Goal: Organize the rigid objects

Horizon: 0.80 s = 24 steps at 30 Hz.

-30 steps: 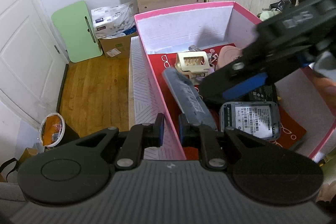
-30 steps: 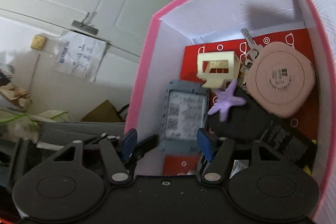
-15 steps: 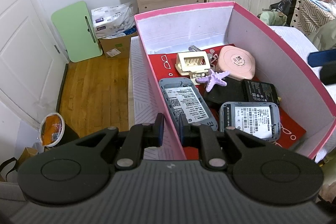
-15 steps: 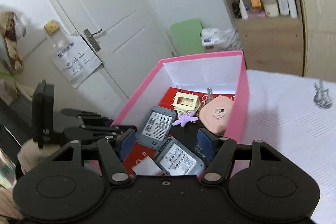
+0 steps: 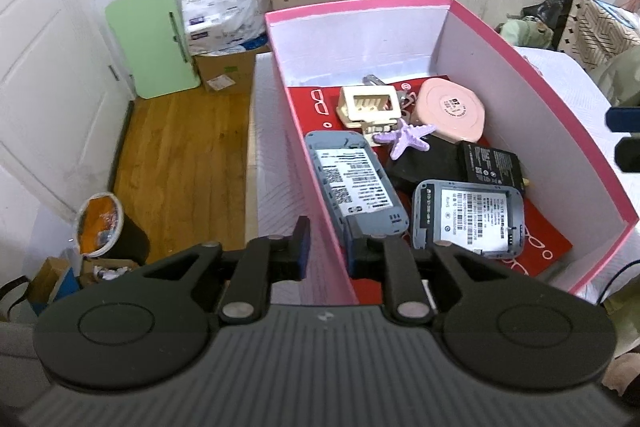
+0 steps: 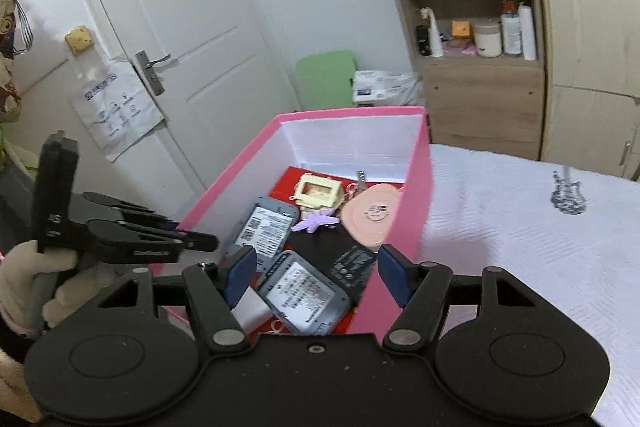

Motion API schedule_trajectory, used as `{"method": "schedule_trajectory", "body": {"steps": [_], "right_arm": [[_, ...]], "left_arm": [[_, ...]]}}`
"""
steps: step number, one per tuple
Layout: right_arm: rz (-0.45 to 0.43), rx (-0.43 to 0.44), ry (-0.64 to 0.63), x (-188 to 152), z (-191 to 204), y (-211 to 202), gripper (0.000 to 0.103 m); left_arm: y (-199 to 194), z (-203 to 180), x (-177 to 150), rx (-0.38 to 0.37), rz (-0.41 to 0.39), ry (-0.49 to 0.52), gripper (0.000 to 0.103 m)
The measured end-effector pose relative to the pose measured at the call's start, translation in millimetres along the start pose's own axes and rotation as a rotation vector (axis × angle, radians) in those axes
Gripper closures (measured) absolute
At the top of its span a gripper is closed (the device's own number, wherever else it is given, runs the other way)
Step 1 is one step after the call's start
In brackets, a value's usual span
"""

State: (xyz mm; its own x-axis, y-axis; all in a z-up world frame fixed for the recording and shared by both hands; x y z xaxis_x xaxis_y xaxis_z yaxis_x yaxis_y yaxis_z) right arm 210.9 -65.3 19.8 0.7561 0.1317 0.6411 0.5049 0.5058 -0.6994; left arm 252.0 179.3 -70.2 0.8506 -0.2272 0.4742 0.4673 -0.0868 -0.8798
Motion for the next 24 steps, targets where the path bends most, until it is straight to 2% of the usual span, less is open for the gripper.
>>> {"method": "schedule_trajectory", "body": {"steps": [5,9,13,16,20,22,24], "right_arm": [[-0.029,-0.011,0.012,-5.7,-5.3,-13.1,0.029],[-0.042,-0.024,0.015,-10.3,-9.3,-20.9,0.029],[-0.064,-0.037,0.012,-14.2,-7.6,-29.9,0.028],[-0.077,-0.054,0.004,-18.3,-7.8,-36.1,0.027],[-0.084,-0.082,0.011,-23.8,-11.7,-43.8,0.023],[-0.084,-0.104,0.031,-25.3,-16.8,-47.7,0.018],[-0.083,-0.137,0.045,-26.2,-21.5,-51.8,0.013]], "left_arm": [[-20.5,3.1,-6.8,0.014,-0.022,-0.057,0.06],[-36.3,3.2,-12.5,0.03,-0.04,-0.109,0.046],[-49.9,-7.5,-19.7,0.023,-0.061,-0.135,0.03],[-57.7,-20.1,-23.4,0.046,-0.081,-0.145,0.017],[-65.7,-36.5,-28.1,0.095,-0.119,-0.163,0.009],[-66.4,-45.9,-30.8,0.074,-0.112,-0.191,0.004],[-64.6,-55.8,-33.4,0.054,-0.093,-0.213,0.004]]}}
Point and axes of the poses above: each gripper's, at about its wrist camera, not at the fingertips, and y roughly the way its jaws point, z to its left, x to its top, the point moved 8 cm from there along y, roughly the way its jaws point, and after that the axes turned 7 degrees about z, right-handed, at the moved point
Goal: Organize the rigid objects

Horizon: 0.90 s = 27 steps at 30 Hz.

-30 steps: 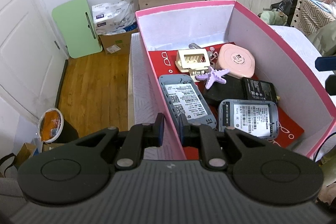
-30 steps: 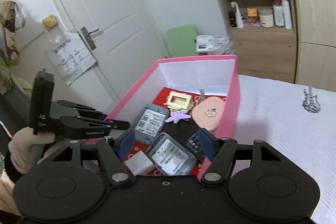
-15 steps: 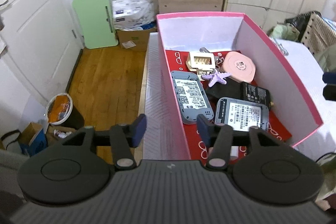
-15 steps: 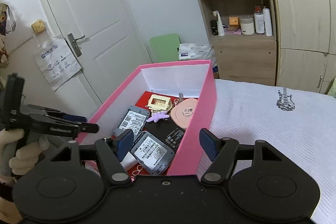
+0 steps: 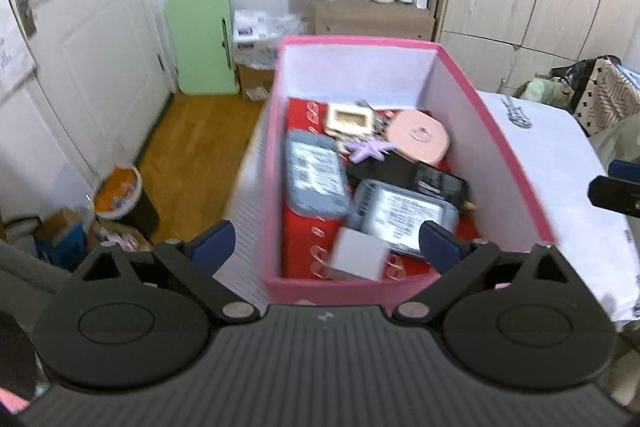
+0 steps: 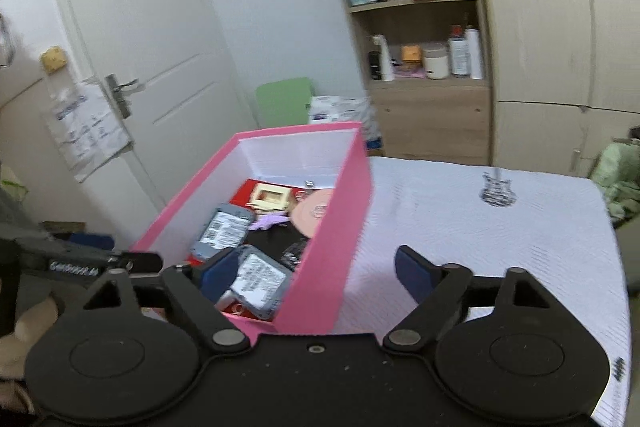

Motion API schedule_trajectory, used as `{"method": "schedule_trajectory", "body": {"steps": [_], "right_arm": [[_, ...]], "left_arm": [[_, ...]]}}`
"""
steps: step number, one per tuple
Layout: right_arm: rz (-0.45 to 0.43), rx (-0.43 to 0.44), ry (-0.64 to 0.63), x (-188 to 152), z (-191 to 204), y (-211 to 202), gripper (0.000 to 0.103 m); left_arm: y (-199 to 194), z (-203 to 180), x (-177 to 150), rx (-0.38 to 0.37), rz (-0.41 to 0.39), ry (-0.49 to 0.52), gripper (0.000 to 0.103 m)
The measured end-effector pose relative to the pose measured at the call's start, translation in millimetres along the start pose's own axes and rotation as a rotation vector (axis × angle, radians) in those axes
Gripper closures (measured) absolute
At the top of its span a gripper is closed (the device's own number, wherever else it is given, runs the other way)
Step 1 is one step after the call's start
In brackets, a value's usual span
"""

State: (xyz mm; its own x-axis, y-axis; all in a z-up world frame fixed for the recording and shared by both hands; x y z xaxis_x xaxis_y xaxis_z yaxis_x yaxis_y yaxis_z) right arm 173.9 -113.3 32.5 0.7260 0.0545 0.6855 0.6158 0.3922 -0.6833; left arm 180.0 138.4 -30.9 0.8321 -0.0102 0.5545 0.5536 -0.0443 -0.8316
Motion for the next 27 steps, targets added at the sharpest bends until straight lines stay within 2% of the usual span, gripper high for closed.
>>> {"method": "schedule_trajectory", "body": {"steps": [7,11,17,20,24,27], "right_arm": [[0.006,-0.103,-0.008,-7.3,-13.4,-20.7,0.007],[0.014,-0.129,0.028,-11.5,-24.7,-30.2,0.006],[0.018,-0.253,0.054,-18.0,-43.3,-37.8,0.006],[0.019,-0.244,0.069,-22.7,-47.8,-41.2,0.006],[0.024,-0.245,0.07,-29.1,-49.8,-44.3,0.006],[0.025,-0.255,0.056,-32.8,-49.8,-45.8,0.006]], "left_arm": [[-3.6,-27.7,-14.2,0.005,-0.014,-0.041,0.004],[-5.8,-38.0,-18.2,0.018,-0.01,-0.032,0.004],[-7.8,-54.8,-26.9,0.03,-0.01,0.003,0.004],[-6.1,-61.9,-30.1,0.032,-0.013,0.002,0.004],[-2.6,-64.8,-33.5,0.079,-0.016,-0.011,0.004],[0.3,-68.2,-36.1,0.077,-0.008,-0.021,0.004]]}}
Point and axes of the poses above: each gripper's, at about its wrist camera, not at the fingertips, and y roughly the way its jaws point, z to its left, x to its top, the point moved 8 cm from there along y, roughly the way its jaws point, and after that the axes turned 7 degrees about z, right-handed, at the moved point
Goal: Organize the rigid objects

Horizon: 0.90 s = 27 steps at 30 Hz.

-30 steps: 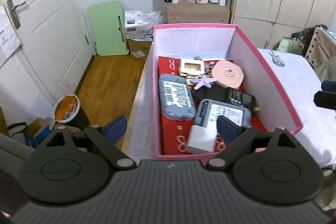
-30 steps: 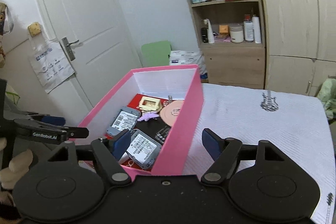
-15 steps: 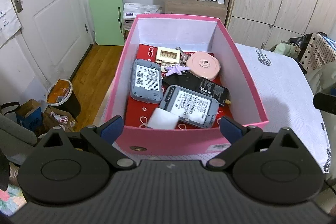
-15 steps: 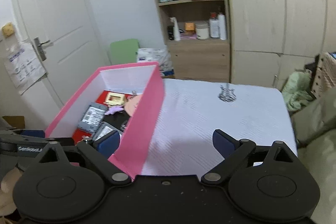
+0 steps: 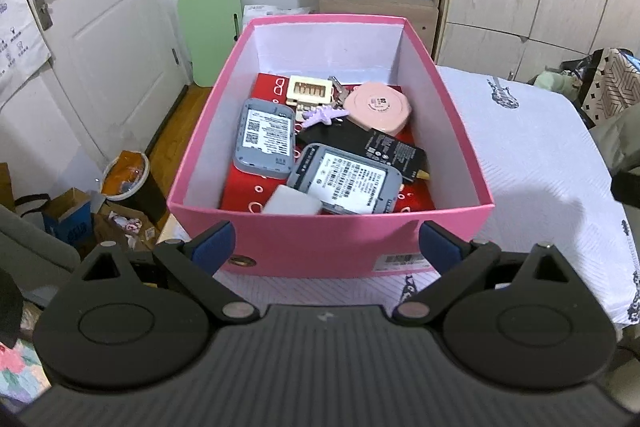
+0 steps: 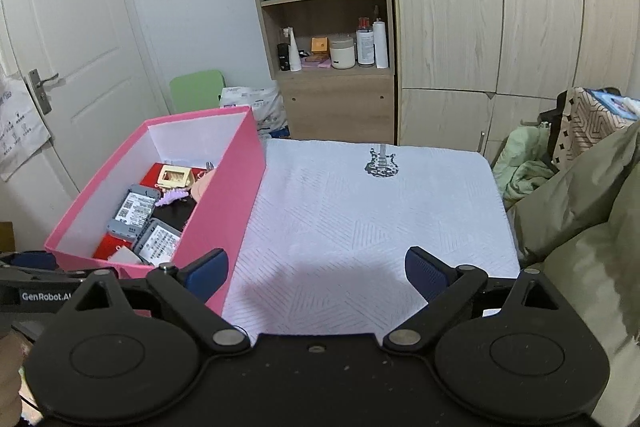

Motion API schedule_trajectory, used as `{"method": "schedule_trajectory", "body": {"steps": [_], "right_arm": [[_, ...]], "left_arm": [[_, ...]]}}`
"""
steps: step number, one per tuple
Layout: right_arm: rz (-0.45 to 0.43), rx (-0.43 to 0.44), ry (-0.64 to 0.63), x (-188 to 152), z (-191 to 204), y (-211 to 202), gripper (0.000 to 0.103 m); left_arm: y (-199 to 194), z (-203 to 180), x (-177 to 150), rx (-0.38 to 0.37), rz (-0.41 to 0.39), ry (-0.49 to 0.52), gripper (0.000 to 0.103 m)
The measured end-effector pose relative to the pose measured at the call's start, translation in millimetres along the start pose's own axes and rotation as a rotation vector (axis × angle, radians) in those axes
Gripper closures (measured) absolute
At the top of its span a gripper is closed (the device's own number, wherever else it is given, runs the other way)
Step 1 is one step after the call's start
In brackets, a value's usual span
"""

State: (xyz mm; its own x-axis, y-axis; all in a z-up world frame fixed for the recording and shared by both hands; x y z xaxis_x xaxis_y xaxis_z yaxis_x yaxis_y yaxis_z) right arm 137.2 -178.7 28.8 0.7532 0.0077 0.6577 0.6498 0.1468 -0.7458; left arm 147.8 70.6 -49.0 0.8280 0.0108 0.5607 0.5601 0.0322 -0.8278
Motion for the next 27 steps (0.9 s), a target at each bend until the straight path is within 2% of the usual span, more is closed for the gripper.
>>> {"method": "schedule_trajectory", "body": {"steps": [14,27], "right_arm": [[0.015,-0.005,0.02,-7.9,-9.4,-0.5,0.006],[0.011,-0.023,-0.031,-15.0,5.4,-4.4,0.006]], "left_arm": [[-0.1,-9.9,-8.6,-0.001,0.014,-0.007,0.0],[1.4,-3.5,-15.0,0.014,0.009,-0.011,0.0]]}}
Point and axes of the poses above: each gripper's, at about its wrist camera, not at the fingertips, and y roughly the way its jaws point, z to its left, x to its top, the point moved 8 cm from there along y, roughly the way its jaws point, and after that the axes turned 7 degrees about z, right-handed, at the moved point
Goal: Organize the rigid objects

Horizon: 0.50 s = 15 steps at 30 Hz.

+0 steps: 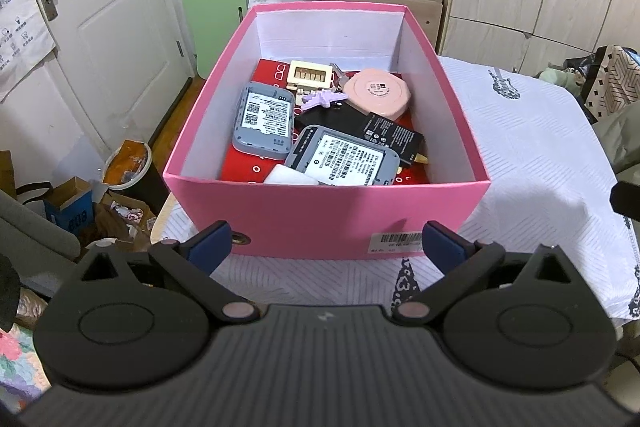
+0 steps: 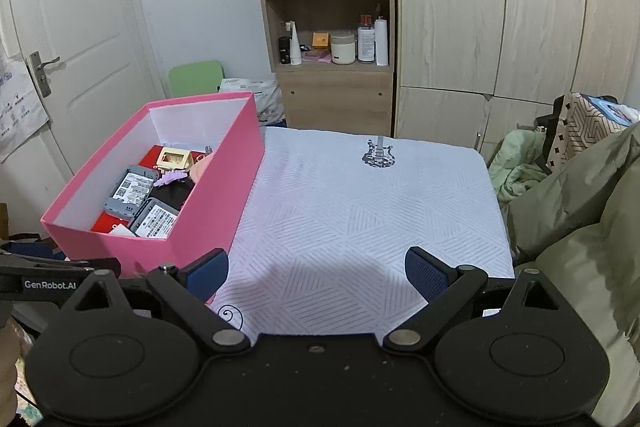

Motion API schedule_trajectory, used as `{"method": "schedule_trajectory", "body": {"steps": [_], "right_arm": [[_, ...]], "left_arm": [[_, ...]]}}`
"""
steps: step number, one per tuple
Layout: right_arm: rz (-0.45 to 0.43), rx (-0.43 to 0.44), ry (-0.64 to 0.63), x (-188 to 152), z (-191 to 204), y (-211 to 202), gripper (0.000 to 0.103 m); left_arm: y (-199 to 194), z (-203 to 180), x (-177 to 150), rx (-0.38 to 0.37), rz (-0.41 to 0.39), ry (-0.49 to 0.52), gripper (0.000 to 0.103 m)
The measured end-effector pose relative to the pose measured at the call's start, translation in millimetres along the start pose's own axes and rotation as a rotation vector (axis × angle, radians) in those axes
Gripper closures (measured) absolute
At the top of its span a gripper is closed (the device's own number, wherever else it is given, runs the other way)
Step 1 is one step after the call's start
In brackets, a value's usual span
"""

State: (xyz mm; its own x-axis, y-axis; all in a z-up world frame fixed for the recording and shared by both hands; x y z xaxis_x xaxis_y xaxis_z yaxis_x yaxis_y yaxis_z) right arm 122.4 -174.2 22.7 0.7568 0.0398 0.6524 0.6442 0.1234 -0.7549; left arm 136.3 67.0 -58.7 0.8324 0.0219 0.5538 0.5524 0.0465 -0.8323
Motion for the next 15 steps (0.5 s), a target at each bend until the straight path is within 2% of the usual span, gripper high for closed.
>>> {"method": "schedule_trajectory", "body": {"steps": [4,15], "right_arm": [[-0.001,-0.015,-0.007,-2.8,2.5,-1.9,0.006],[0.003,-0.021,-0.01,-6.4,5.5,-2.9,0.006]], "left_arm": [[-3.6,-0.1,-1.1,-0.016,-0.024,0.0,0.0],[-0.8,0.2,-6.9,-0.009,-0.008,0.014,0.0]]}}
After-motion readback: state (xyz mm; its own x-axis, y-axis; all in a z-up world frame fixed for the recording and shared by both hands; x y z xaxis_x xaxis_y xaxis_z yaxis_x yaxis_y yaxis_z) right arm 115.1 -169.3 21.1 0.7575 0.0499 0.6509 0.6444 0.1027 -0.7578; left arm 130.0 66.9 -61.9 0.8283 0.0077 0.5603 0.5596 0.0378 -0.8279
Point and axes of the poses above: each gripper's, at about its wrist camera, not at the fingertips, and y roughly the way its jaws point, z to its left, x to its top, the point moved 8 cm from there along y, roughly the way its jaws point, and after that the axes turned 7 degrees about z, right-handed, at the moved point
